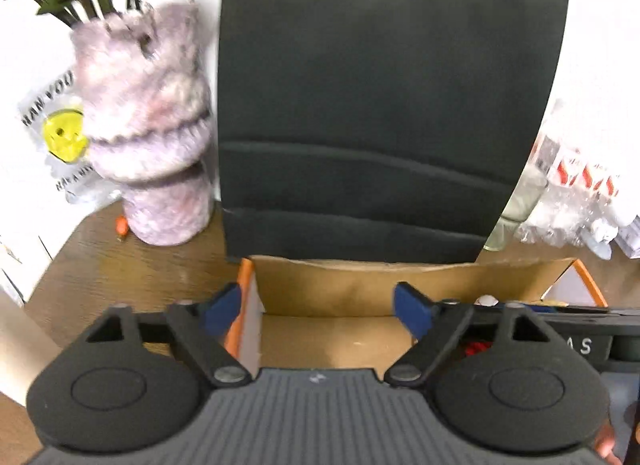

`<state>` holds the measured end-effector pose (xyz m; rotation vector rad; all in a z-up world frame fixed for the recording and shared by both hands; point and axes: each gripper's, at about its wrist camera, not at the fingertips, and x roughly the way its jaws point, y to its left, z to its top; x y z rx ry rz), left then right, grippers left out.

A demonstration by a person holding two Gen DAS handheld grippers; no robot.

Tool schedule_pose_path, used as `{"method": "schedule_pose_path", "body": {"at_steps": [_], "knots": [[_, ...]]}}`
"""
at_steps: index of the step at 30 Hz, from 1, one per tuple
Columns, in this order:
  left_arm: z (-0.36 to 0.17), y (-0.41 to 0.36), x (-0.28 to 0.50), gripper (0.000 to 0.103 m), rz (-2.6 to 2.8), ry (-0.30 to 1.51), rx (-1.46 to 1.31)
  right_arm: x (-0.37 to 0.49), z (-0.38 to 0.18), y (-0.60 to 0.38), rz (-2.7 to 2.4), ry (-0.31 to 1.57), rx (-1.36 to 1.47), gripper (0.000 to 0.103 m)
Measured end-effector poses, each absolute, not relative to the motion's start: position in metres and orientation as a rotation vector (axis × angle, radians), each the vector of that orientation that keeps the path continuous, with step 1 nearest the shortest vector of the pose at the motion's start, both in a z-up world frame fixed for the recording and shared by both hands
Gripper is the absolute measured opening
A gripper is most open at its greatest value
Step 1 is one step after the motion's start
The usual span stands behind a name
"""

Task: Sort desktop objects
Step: 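Carry tin and rose into the cardboard box and open both tools, then withdraw both tools from the box back over the table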

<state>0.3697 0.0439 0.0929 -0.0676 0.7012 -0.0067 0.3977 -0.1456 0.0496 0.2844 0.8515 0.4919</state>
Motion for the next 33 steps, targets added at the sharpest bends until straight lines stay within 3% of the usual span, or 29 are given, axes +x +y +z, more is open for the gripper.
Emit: {"method": "schedule_pose_path", "body": {"at_steps": [8,10,20,33], "knots": [[0.120,0.043,0.342,0.099,0.010,0.738,-0.023,0.371,0.089,-0.144,0.332,0.889,0.154,0.068],[0.121,0.038,0.337,0.100,0.008,0.782,-0.011,0.363,0.097,-0.149,0.281,0.918,0.107,0.073],[0.147,0.026,0.286,0.103,0.020,0.888,0.011,0.301,0.137,-0.191,0.166,0.940,0.028,0.078],[0.174,0.024,0.192,0.103,0.052,0.687,0.018,0.213,0.155,-0.208,0.234,0.800,0.048,0.086]]}}
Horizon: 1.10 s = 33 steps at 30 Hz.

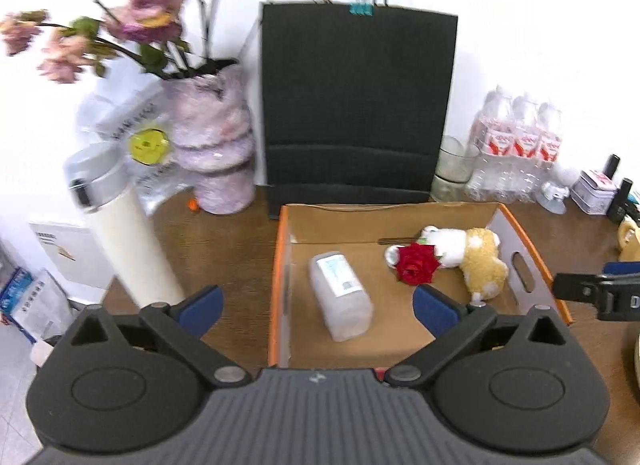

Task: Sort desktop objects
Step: 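Withdraw both tools from the box back over the table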

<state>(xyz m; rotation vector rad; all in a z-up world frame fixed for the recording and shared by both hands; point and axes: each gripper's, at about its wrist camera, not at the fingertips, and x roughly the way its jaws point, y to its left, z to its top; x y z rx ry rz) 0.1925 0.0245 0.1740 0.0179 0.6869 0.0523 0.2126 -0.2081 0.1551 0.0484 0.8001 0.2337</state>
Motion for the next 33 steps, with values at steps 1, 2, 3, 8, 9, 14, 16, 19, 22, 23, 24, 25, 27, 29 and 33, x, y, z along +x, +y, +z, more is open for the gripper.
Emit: {"method": "schedule_pose_path", "body": {"at_steps": [1,2,3,8,9,14,16,19,22,23,24,25,27,29,33], "knots": [[0.172,0.025,0.181,0.103,0.062,0.644,0.015,0.201,0.154,-0.210,0.239,0.763,0.040,0.086],[0.169,0.025,0.165,0.103,0.054,0.582,0.021,0.189,0.152,-0.212,0.250,0.721,0.030,0.086],[0.167,0.025,0.151,0.103,0.038,0.531,0.029,0.177,0.150,-0.214,0.265,0.679,0.022,0.086],[0.145,0.026,0.088,0.103,0.009,0.400,-0.001,0.103,0.131,-0.223,0.318,0.487,-0.020,0.089],[0.140,0.027,0.079,0.103,0.010,0.395,-0.012,0.089,0.123,-0.224,0.318,0.478,-0.033,0.090],[0.109,0.015,0.014,0.103,-0.010,0.361,0.039,0.035,0.089,-0.227,0.313,0.538,-0.042,0.090],[0.092,0.007,-0.012,0.103,-0.017,0.363,0.058,0.013,0.077,-0.228,0.318,0.542,-0.021,0.090],[0.072,-0.001,-0.046,0.103,-0.027,0.370,0.085,-0.019,0.062,-0.233,0.330,0.548,0.034,0.090],[0.054,-0.005,-0.077,0.103,-0.021,0.374,0.093,-0.047,0.050,-0.237,0.339,0.558,0.080,0.090],[0.049,-0.005,-0.087,0.103,-0.039,0.388,0.074,-0.055,0.047,-0.238,0.328,0.567,0.091,0.090],[0.045,-0.003,-0.095,0.103,-0.059,0.391,0.065,-0.064,0.043,-0.241,0.324,0.567,0.102,0.090],[0.043,-0.001,-0.103,0.103,-0.072,0.386,0.060,-0.074,0.040,-0.243,0.323,0.559,0.115,0.090],[0.042,0.002,-0.119,0.103,-0.059,0.377,0.046,-0.089,0.035,-0.246,0.323,0.559,0.120,0.090],[0.041,0.005,-0.131,0.103,-0.051,0.384,0.026,-0.103,0.033,-0.247,0.338,0.544,0.112,0.090],[0.040,0.007,-0.144,0.103,-0.032,0.419,0.027,-0.120,0.036,-0.244,0.341,0.518,0.066,0.090]]}}
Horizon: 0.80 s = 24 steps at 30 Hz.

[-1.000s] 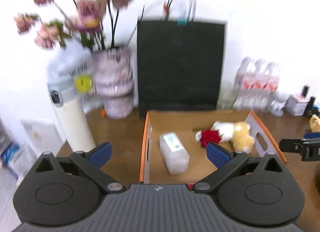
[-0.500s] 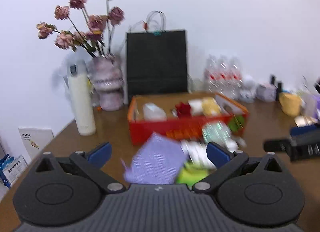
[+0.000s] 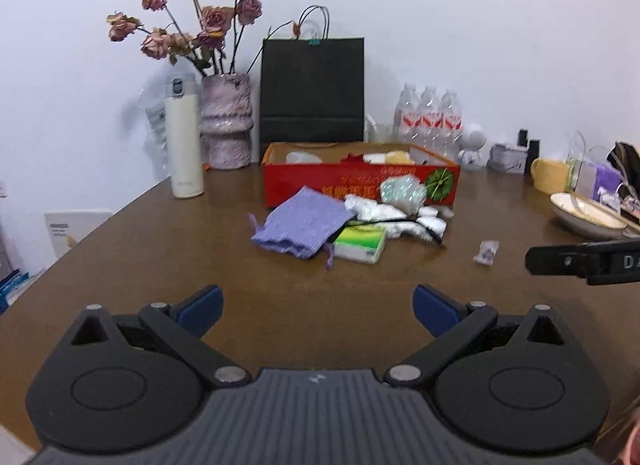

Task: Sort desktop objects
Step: 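Withdraw both tools from the box back over the table, then grasp the purple cloth pouch with left tool while right tool grasps the sparkly bag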

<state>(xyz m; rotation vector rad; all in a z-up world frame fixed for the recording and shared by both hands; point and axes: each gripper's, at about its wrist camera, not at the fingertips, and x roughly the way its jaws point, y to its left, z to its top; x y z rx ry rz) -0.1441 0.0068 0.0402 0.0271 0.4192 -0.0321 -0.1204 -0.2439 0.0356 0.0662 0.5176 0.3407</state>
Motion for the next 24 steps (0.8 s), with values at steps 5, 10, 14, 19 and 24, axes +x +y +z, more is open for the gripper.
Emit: {"method": "schedule_pose_path", "body": {"at_steps": [5,10,14,19,24], "knots": [[0.042,0.009,-0.144,0.103,-0.020,0.417,0.029,-0.130,0.037,-0.236,0.360,0.495,-0.005,0.090],[0.044,0.014,-0.118,0.103,-0.058,0.404,0.033,-0.115,0.035,-0.228,0.358,0.504,-0.055,0.086],[0.056,0.029,-0.072,0.103,-0.067,0.401,0.010,-0.086,0.039,-0.223,0.362,0.515,-0.087,0.075],[0.065,0.031,-0.009,0.103,-0.056,0.417,0.056,-0.040,0.053,-0.222,0.405,0.530,0.017,0.065],[0.059,0.041,0.057,0.102,-0.096,0.477,0.070,0.009,0.060,-0.205,0.417,0.521,-0.021,0.058]]}}
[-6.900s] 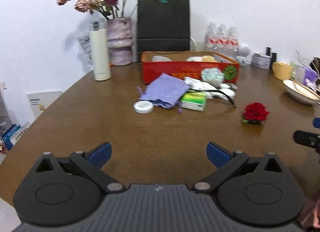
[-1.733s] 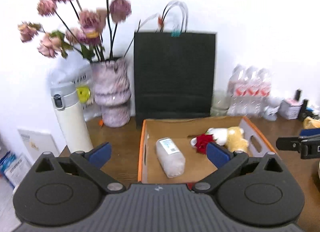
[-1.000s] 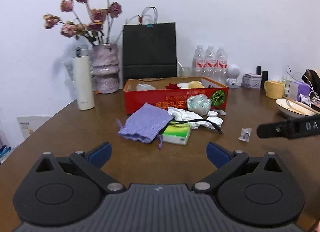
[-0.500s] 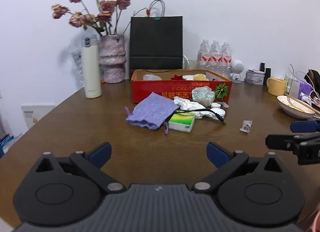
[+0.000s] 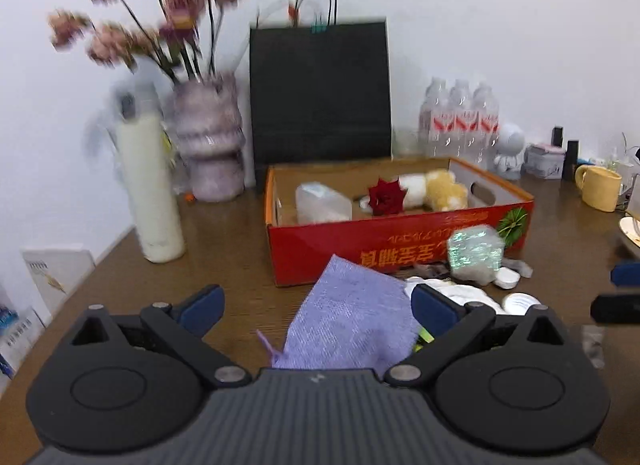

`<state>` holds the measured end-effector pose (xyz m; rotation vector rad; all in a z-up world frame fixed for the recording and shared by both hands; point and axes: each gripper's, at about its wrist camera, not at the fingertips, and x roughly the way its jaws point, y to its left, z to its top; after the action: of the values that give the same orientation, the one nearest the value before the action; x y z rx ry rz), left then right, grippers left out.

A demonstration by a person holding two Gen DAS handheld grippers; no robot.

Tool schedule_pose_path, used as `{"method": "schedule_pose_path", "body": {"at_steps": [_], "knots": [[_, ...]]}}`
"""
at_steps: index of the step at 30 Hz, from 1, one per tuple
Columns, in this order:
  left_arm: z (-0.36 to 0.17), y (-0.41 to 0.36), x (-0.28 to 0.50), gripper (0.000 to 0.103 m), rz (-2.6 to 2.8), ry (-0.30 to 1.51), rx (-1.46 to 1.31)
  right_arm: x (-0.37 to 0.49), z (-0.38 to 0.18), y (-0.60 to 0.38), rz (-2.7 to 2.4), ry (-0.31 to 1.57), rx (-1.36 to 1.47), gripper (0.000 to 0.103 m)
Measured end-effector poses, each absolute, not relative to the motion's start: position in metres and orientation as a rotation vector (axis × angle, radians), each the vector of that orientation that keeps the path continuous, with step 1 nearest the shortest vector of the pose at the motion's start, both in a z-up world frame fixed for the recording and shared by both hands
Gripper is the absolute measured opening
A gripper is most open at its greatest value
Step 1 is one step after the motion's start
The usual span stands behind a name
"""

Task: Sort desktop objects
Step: 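Grasp the purple cloth pouch with left tool while right tool grasps the sparkly bag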

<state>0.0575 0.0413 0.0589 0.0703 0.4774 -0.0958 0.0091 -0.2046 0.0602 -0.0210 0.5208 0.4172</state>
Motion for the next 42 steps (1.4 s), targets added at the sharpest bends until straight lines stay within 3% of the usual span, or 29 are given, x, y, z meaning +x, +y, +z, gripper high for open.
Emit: {"method": "schedule_pose_path", "body": {"at_steps": [4,6,9,11,12,14,16,17,27,31,33,35,38,40,42], "knots": [[0.043,0.054,0.102,0.102,-0.204,0.597,0.027,0.066,0.058,-0.198,0.407,0.564,-0.023,0.059],[0.033,0.061,0.120,0.096,-0.211,0.649,-0.012,0.100,0.050,-0.197,0.429,0.606,0.006,0.059],[0.022,0.075,0.137,0.070,-0.249,0.731,-0.129,0.143,0.032,-0.191,0.369,0.679,0.008,0.059],[0.020,0.082,0.140,0.041,-0.270,0.745,-0.177,0.159,0.023,-0.189,0.320,0.698,0.012,0.057],[0.020,0.083,0.138,0.036,-0.273,0.747,-0.182,0.162,0.021,-0.187,0.322,0.698,0.016,0.057],[0.020,0.083,0.135,0.015,-0.284,0.742,-0.184,0.162,0.018,-0.183,0.335,0.687,0.010,0.049],[0.024,0.082,0.132,0.012,-0.292,0.725,-0.193,0.158,0.017,-0.180,0.336,0.674,-0.016,0.030],[0.027,0.081,0.130,0.010,-0.289,0.709,-0.192,0.153,0.019,-0.179,0.339,0.658,-0.023,0.028],[0.099,0.060,0.048,0.009,-0.406,0.447,-0.185,0.078,0.083,-0.200,0.383,0.495,0.010,0.026],[0.093,0.035,0.021,0.013,-0.425,0.498,-0.079,0.038,0.092,-0.209,0.420,0.472,0.002,0.027],[0.081,0.025,0.009,0.021,-0.491,0.577,-0.044,0.021,0.089,-0.213,0.436,0.481,0.006,0.028],[0.068,0.017,-0.006,0.055,-0.464,0.607,-0.004,0.007,0.081,-0.217,0.442,0.504,0.007,0.029],[0.049,0.003,-0.025,0.085,-0.408,0.647,0.065,-0.010,0.066,-0.224,0.431,0.535,0.017,0.030],[0.042,0.000,-0.035,0.080,-0.407,0.633,0.078,-0.017,0.056,-0.228,0.427,0.557,0.037,0.030],[0.043,-0.004,-0.046,0.051,-0.345,0.600,0.113,-0.024,0.045,-0.231,0.426,0.584,0.053,0.030]]}}
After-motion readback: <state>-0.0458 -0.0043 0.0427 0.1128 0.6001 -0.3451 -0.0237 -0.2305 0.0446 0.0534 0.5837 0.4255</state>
